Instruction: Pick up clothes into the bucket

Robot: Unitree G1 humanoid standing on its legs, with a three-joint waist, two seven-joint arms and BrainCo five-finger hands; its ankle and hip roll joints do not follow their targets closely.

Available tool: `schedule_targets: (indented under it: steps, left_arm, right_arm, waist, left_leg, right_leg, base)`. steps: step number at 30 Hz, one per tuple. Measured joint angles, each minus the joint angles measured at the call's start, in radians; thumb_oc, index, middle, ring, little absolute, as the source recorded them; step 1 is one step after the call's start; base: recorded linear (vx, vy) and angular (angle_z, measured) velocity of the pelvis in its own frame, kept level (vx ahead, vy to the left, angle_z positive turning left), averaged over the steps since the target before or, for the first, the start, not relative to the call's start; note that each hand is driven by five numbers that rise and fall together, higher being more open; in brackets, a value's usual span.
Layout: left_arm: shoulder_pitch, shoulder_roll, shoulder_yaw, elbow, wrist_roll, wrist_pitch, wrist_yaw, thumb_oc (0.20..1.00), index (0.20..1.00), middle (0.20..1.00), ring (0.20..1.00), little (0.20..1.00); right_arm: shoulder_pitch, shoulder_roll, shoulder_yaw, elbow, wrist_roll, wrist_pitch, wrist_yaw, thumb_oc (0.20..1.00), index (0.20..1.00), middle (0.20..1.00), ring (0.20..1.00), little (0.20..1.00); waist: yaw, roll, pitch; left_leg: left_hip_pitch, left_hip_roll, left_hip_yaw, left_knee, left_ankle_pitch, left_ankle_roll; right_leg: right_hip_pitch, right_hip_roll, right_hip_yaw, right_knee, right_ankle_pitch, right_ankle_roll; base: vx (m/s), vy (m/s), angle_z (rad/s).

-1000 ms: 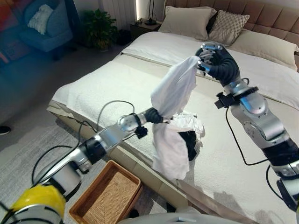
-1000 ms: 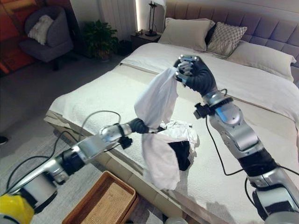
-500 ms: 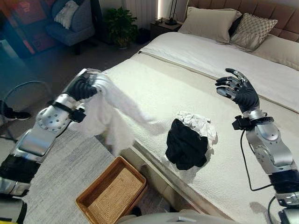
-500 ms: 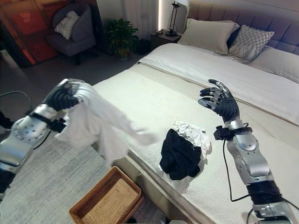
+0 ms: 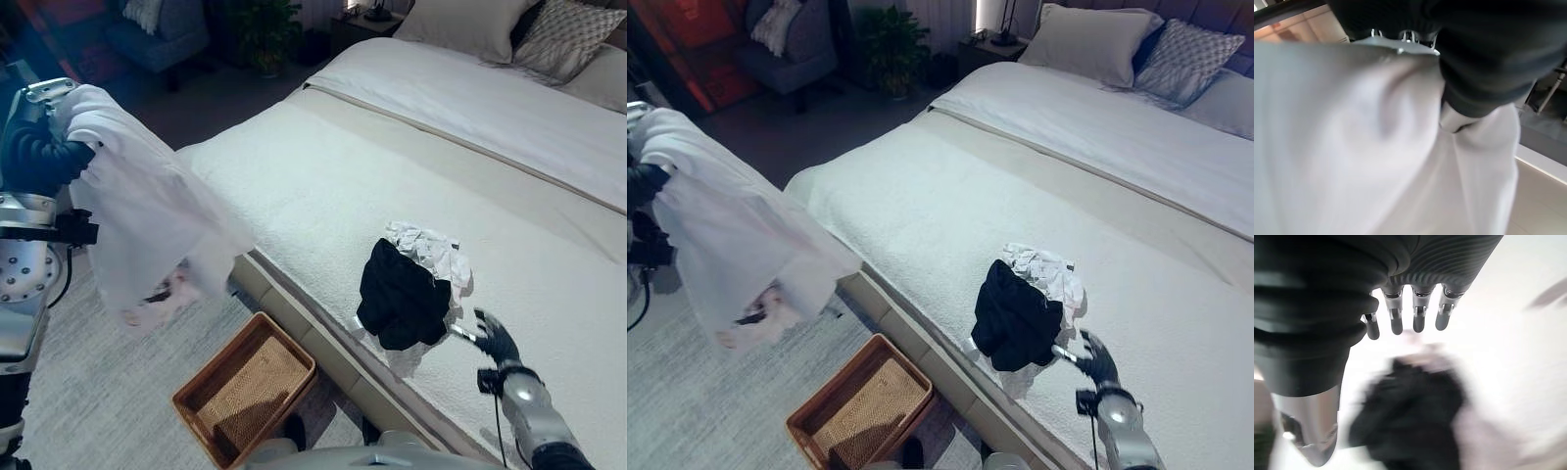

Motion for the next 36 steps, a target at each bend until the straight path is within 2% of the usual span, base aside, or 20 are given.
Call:
schedule_targets:
  steps: [2, 4, 9, 12, 15, 17, 20, 24, 27, 30, 32, 34, 36]
  left_arm:
    - [0.042, -0.010, -0.003, -0.014, -0.010, -0.013, -0.001, 0.200, 0.200, 0.200, 0.200, 0.200]
    - [0.063, -0.013, -0.006, -0.011, -0.010, -0.010, -0.001, 0.200, 0.200, 0.200, 0.200, 0.200]
    - [0.106, -0.091, -0.026, 0.032, -0.004, -0.009, 0.002, 0.200, 0.200, 0.200, 0.200, 0.200]
    - [0.100, -0.153, -0.048, 0.118, 0.015, 0.009, 0.028, 0.200, 0.200, 0.200, 0.200, 0.200]
    - [0.069, -0.208, -0.091, 0.221, 0.112, 0.030, 0.081, 0.200, 0.200, 0.200, 0.200, 0.200]
    - [-0.001, -0.285, -0.139, 0.353, 0.138, 0.035, 0.124, 0.200, 0.200, 0.200, 0.200, 0.200]
    - [-0.018, -0.295, -0.188, 0.425, 0.183, 0.053, 0.159, 0.200, 0.200, 0.200, 0.200, 0.200]
    - [-0.100, -0.299, -0.270, 0.512, 0.246, 0.071, 0.208, 0.200, 0.200, 0.200, 0.200, 0.200]
    - [-0.156, -0.298, -0.305, 0.552, 0.282, 0.076, 0.225, 0.200, 0.200, 0.200, 0.200, 0.200]
    - [-0.272, -0.277, -0.396, 0.675, 0.320, 0.077, 0.255, 0.200, 0.200, 0.200, 0.200, 0.200]
    - [-0.324, -0.287, -0.436, 0.752, 0.320, 0.088, 0.264, 0.200, 0.200, 0.200, 0.200, 0.200]
    - [-0.359, -0.281, -0.466, 0.776, 0.320, 0.096, 0.272, 0.200, 0.200, 0.200, 0.200, 0.200]
    - [-0.380, -0.278, -0.484, 0.800, 0.320, 0.106, 0.279, 0.200, 0.200, 0.200, 0.200, 0.200]
  right_arm:
    - [-0.010, -0.009, 0.041, 0.121, -0.088, 0.013, -0.026, 1.000, 1.000, 1.000, 1.000, 1.000]
    - [-0.005, -0.011, 0.067, 0.142, -0.143, 0.020, -0.032, 1.000, 1.000, 1.000, 1.000, 1.000]
    - [-0.016, -0.014, 0.068, 0.214, -0.185, 0.018, -0.035, 1.000, 1.000, 1.000, 1.000, 1.000]
    - [-0.027, -0.015, 0.071, 0.217, -0.203, 0.018, -0.035, 1.000, 1.000, 1.000, 1.000, 1.000]
    - [-0.054, -0.032, 0.106, 0.208, -0.237, 0.016, -0.037, 1.000, 1.000, 1.000, 1.000, 1.000]
    - [-0.076, -0.037, 0.115, 0.177, -0.248, 0.009, -0.045, 1.000, 1.000, 1.000, 1.000, 1.000]
    - [-0.122, -0.048, 0.146, 0.105, -0.254, -0.012, -0.060, 1.000, 1.000, 1.000, 1.000, 1.000]
    - [-0.175, -0.070, 0.189, 0.076, -0.259, -0.036, -0.088, 1.000, 1.000, 1.000, 1.000, 1.000]
    - [-0.191, -0.085, 0.201, 0.069, -0.261, -0.046, -0.104, 1.000, 1.000, 1.000, 1.000, 1.000]
    - [-0.215, -0.119, 0.221, 0.041, -0.260, -0.055, -0.133, 1.000, 1.000, 1.000, 1.000, 1.000]
    - [-0.235, -0.122, 0.235, 0.039, -0.258, -0.062, -0.147, 1.000, 1.000, 1.000, 1.000, 1.000]
    - [-0.231, -0.122, 0.242, 0.023, -0.257, -0.068, -0.157, 1.000, 1.000, 1.000, 1.000, 1.000]
    - [-0.237, -0.123, 0.240, 0.003, -0.251, -0.073, -0.174, 1.000, 1.000, 1.000, 1.000, 1.000]
  waist:
    - [0.000, 0.000, 0.027]
    - [0.001, 0.000, 0.059]
    - [-0.001, 0.002, 0.111]
    - [-0.003, -0.003, 0.154]
    - [-0.006, -0.018, 0.214]
    - [-0.004, -0.034, 0.255]
    - [-0.031, -0.064, 0.295]
    - [-0.034, -0.060, 0.345]
    - [-0.049, -0.060, 0.355]
    - [-0.063, -0.065, 0.369]
    - [-0.082, -0.068, 0.371]
    - [-0.084, -0.088, 0.376]
    - [-0.092, -0.097, 0.379]
  left_leg:
    - [-0.044, -0.004, -0.025, 0.030, 0.000, -0.001]
    - [-0.076, -0.004, -0.037, 0.049, 0.002, -0.002]
    - [-0.140, -0.005, -0.050, 0.084, 0.001, -0.005]
    - [-0.184, -0.007, -0.052, 0.119, 0.000, -0.005]
    - [-0.251, -0.013, -0.053, 0.162, -0.001, -0.007]
    - [-0.289, -0.024, -0.050, 0.200, -0.007, -0.004]
    - [-0.374, -0.031, -0.043, 0.272, -0.021, -0.001]
    - [-0.466, -0.035, -0.022, 0.387, -0.061, 0.017]
    - [-0.545, -0.036, -0.021, 0.460, -0.085, 0.023]
    - [-0.654, -0.043, -0.028, 0.562, -0.107, 0.032]
    - [-0.715, -0.045, -0.044, 0.614, -0.131, 0.036]
    - [-0.758, -0.046, -0.042, 0.658, -0.133, 0.034]
    - [-0.820, -0.057, -0.058, 0.698, -0.150, 0.021]
  right_leg:
    - [-0.020, -0.004, -0.021, 0.002, 0.000, -0.001]
    - [-0.040, -0.004, -0.031, 0.006, 0.005, -0.005]
    - [-0.105, -0.010, -0.043, 0.058, -0.007, -0.003]
    - [-0.161, -0.015, -0.043, 0.118, -0.022, -0.005]
    - [-0.257, -0.030, -0.036, 0.225, -0.055, -0.009]
    - [-0.318, -0.047, -0.026, 0.312, -0.083, -0.014]
    - [-0.408, -0.055, -0.013, 0.389, -0.105, -0.018]
    - [-0.500, -0.068, 0.018, 0.478, -0.121, -0.035]
    - [-0.566, -0.070, 0.029, 0.531, -0.133, -0.037]
    - [-0.665, -0.077, 0.039, 0.608, -0.146, -0.038]
    - [-0.720, -0.077, 0.041, 0.665, -0.177, -0.022]
    - [-0.776, -0.077, 0.055, 0.735, -0.223, -0.039]
    - [-0.824, -0.068, 0.061, 0.717, -0.225, -0.026]
  base:
    - [-0.17, 0.001, 0.27]
    - [-0.13, 0.011, 0.21]
    - [-0.11, 0.026, 0.08]
    - [-0.11, 0.041, 0.01]
    - [-0.07, 0.049, 0.01]
    - [-0.08, 0.042, -0.01]
    - [-0.09, 0.030, -0.05]
    - [-0.05, 0.033, -0.12]
    - [-0.09, 0.049, -0.03]
    - [-0.02, 0.022, 0.04]
    - [-0.02, 0.007, 0.06]
    - [0.01, -0.007, 0.08]
    - [0.00, -0.001, -0.08]
